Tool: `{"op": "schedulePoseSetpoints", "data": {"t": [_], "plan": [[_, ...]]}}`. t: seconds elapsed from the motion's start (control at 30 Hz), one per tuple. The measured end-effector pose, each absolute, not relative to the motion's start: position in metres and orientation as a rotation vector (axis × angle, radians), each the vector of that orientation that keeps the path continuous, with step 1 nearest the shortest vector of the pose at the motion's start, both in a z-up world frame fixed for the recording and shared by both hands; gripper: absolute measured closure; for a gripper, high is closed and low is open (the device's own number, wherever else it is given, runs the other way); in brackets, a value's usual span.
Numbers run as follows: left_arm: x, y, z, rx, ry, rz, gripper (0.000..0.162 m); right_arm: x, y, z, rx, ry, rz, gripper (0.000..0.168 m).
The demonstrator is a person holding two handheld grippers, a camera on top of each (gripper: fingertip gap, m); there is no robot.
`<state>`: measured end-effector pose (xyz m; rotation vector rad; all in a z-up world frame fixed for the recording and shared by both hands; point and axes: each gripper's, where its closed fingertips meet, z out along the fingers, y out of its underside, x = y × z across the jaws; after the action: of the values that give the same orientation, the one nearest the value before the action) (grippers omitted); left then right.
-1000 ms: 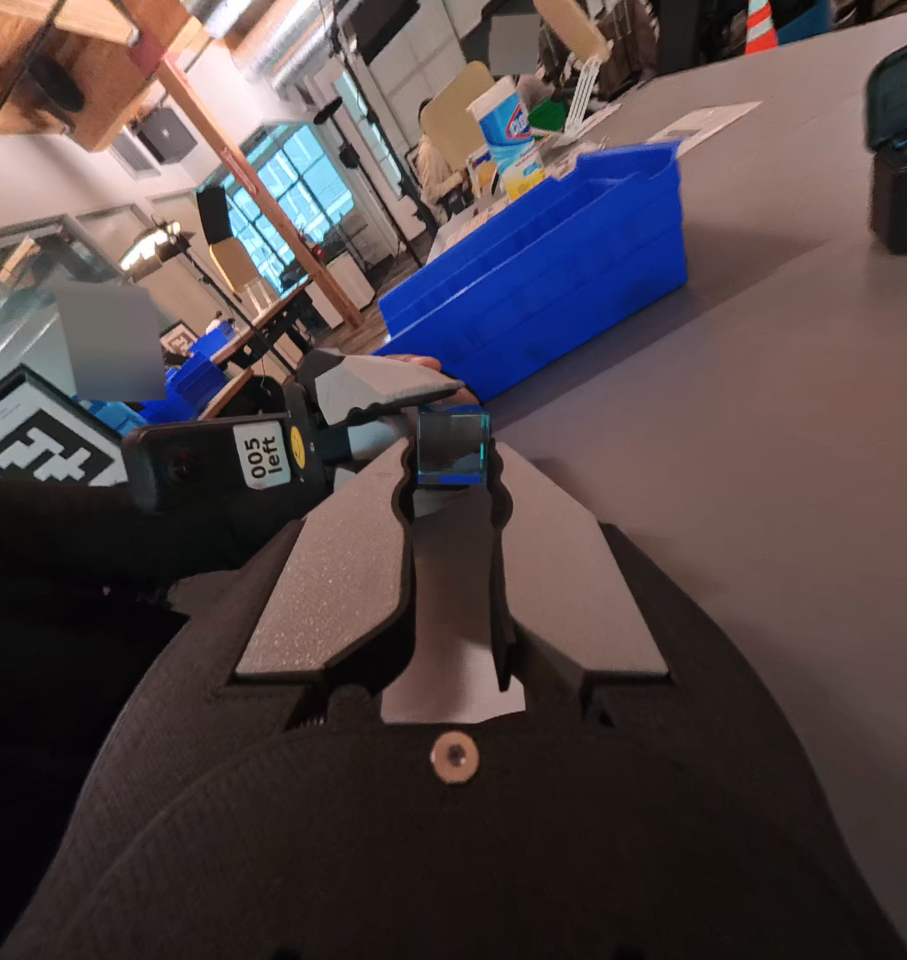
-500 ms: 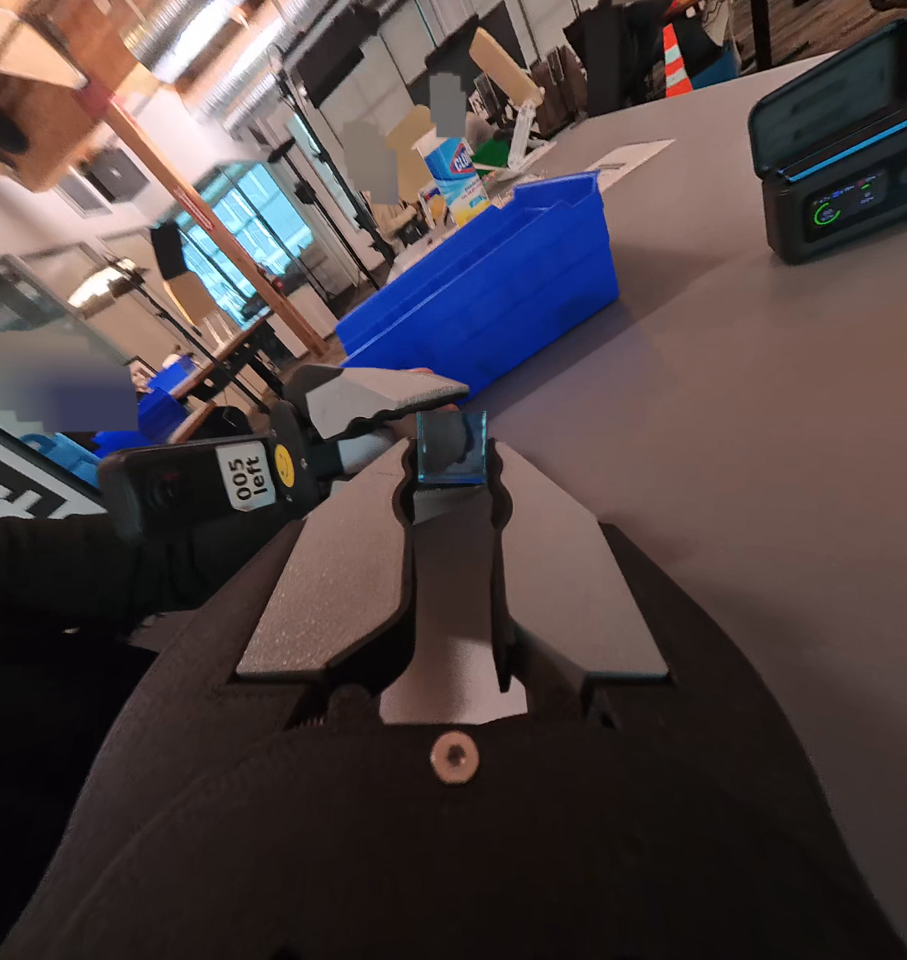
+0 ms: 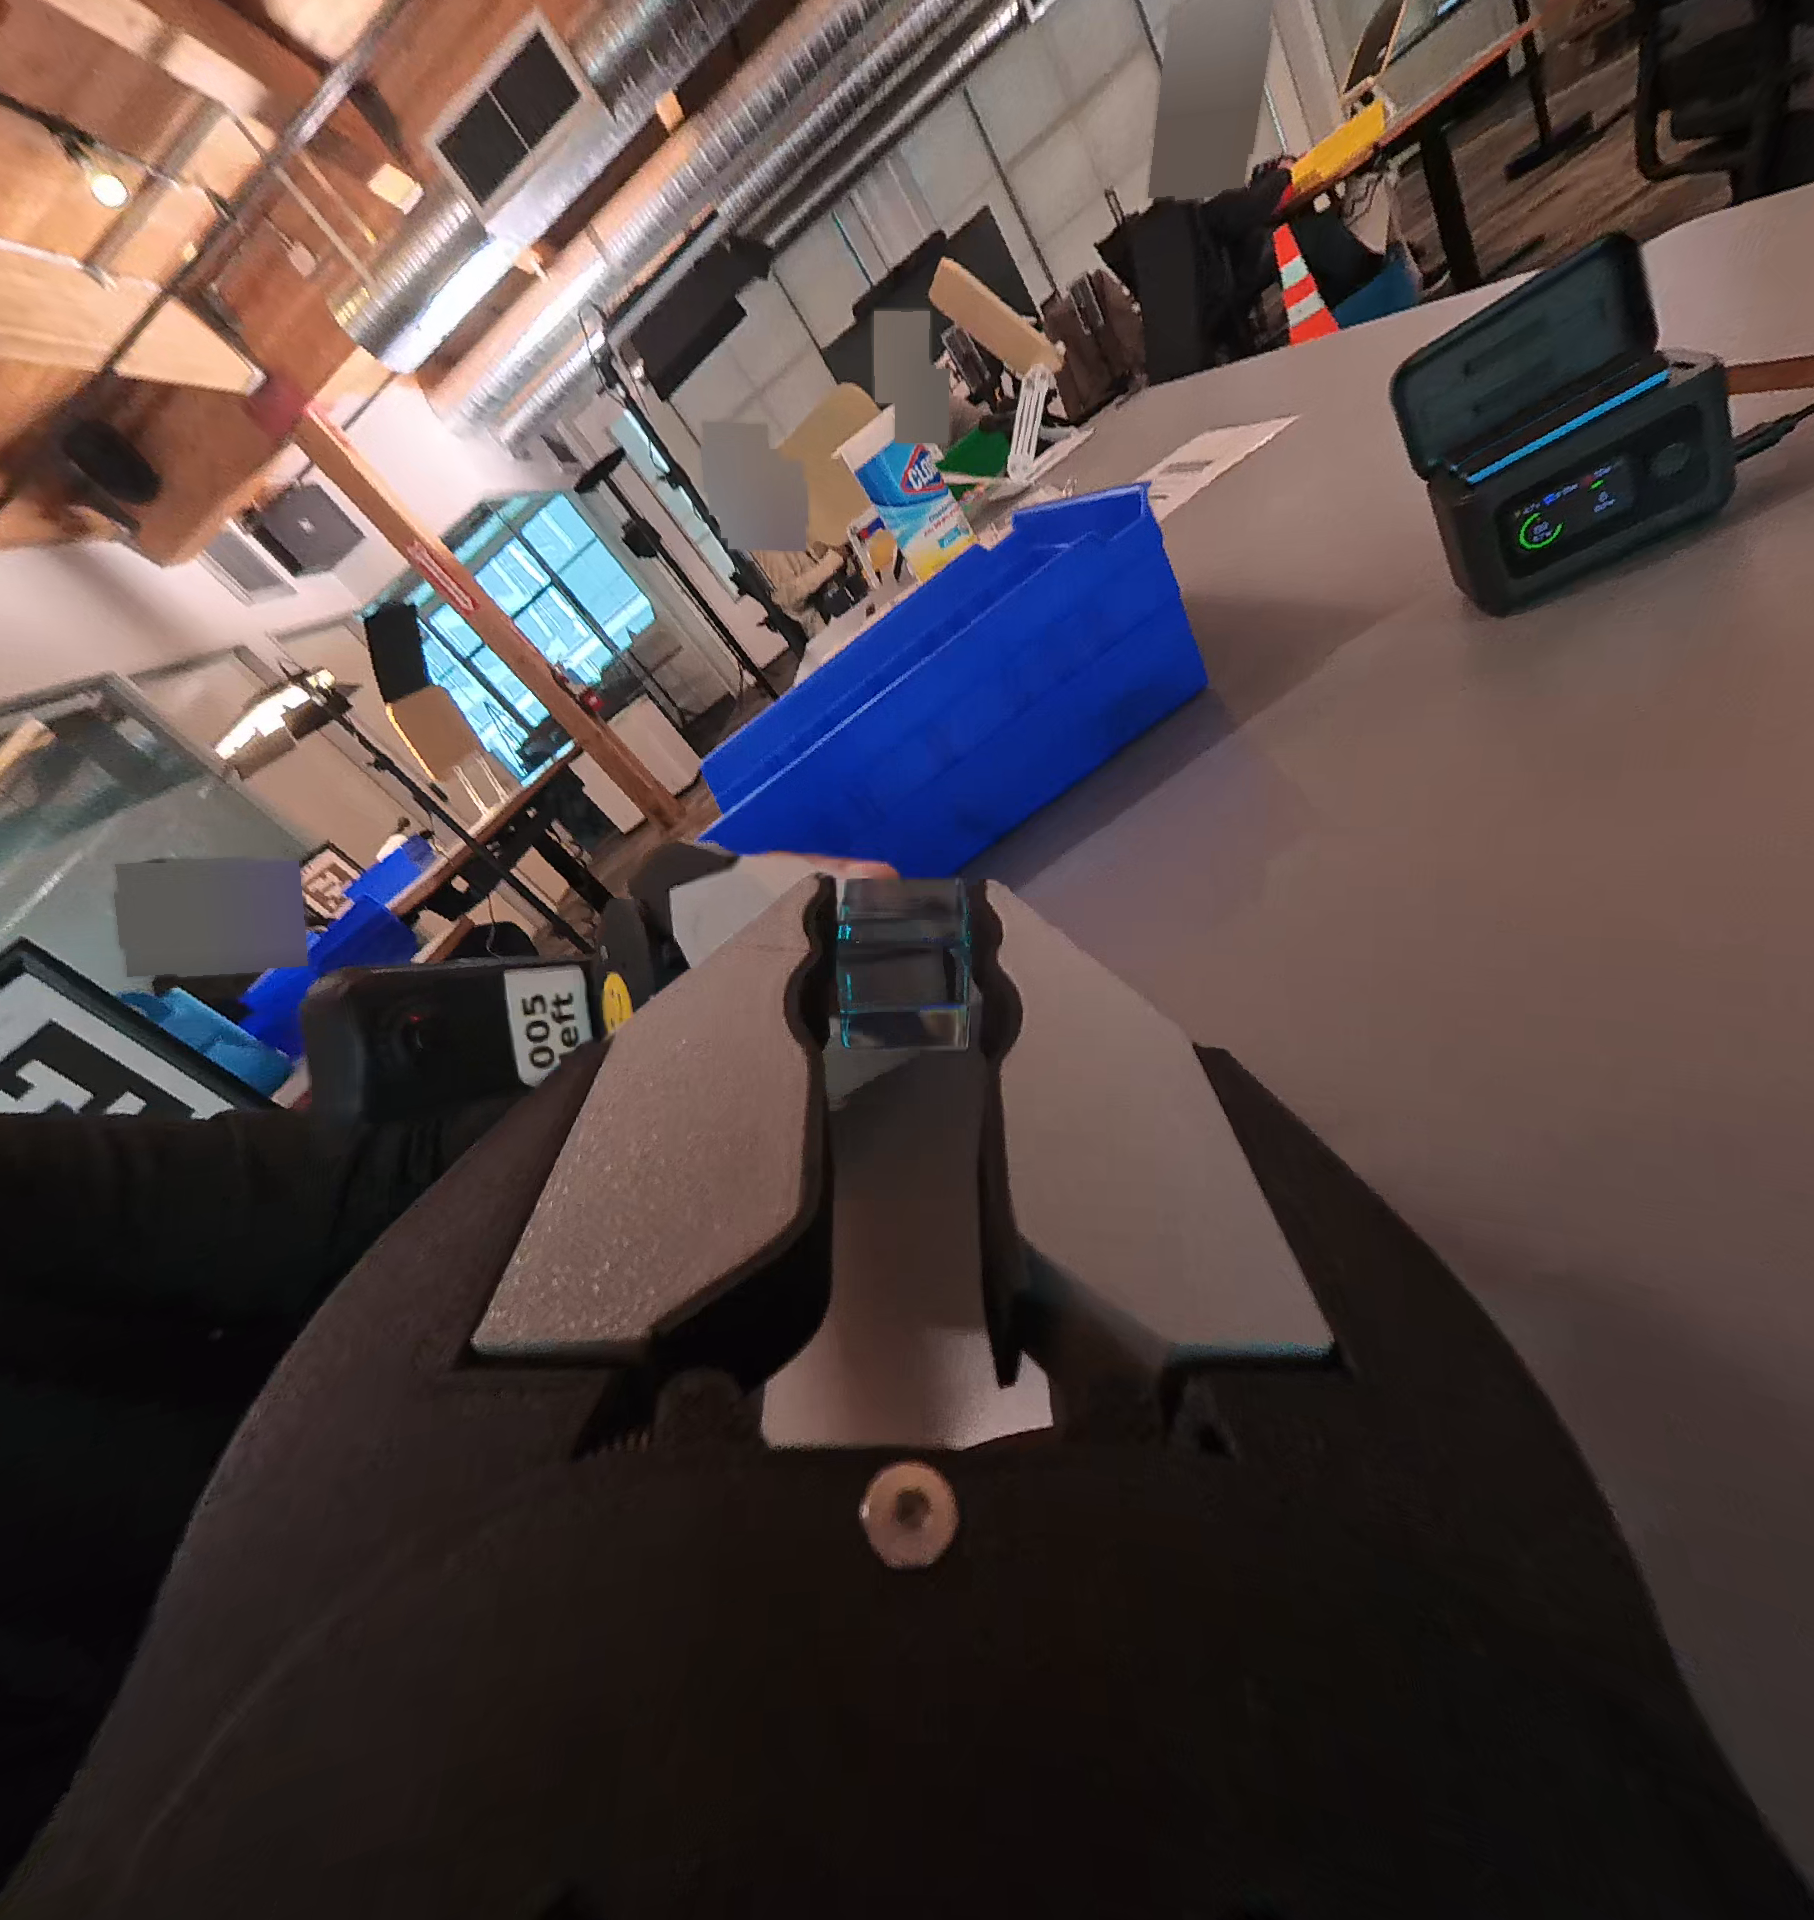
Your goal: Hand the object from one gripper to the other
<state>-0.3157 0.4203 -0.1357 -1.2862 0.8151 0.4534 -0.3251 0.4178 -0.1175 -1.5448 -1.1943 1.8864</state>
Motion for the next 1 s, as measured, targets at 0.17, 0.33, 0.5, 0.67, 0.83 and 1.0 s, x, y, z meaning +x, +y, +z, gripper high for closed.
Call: {"op": "schedulePoseSetpoints", "data": {"t": [0.17,0.33,0.5,0.67,0.83,1.0], "plan": [[-0.311,0.421,-0.14,-1.298,0.822,0.465,0.148,-0.325,0.42,-0.118,-1.56,-1.166,1.911,0.147],[-0.314,0.422,-0.141,-1.318,0.807,0.44,0.136,-0.328,0.417,-0.124,-1.586,-1.185,1.905,0.147],[-0.308,0.42,-0.141,-1.299,0.828,0.429,0.126,-0.33,0.408,-0.127,-1.563,-1.236,1.897,0.168],[-0.311,0.421,-0.14,-1.345,0.837,0.382,0.133,-0.33,0.409,-0.127,-1.582,-1.21,1.93,0.168],[-0.314,0.426,-0.146,-1.377,0.841,0.446,0.133,-0.332,0.416,-0.133,-1.614,-1.221,1.828,0.168],[-0.333,0.431,-0.145,-1.427,0.759,0.455,0.133,-0.321,0.438,-0.118,-1.588,-1.055,1.882,0.158]]}}
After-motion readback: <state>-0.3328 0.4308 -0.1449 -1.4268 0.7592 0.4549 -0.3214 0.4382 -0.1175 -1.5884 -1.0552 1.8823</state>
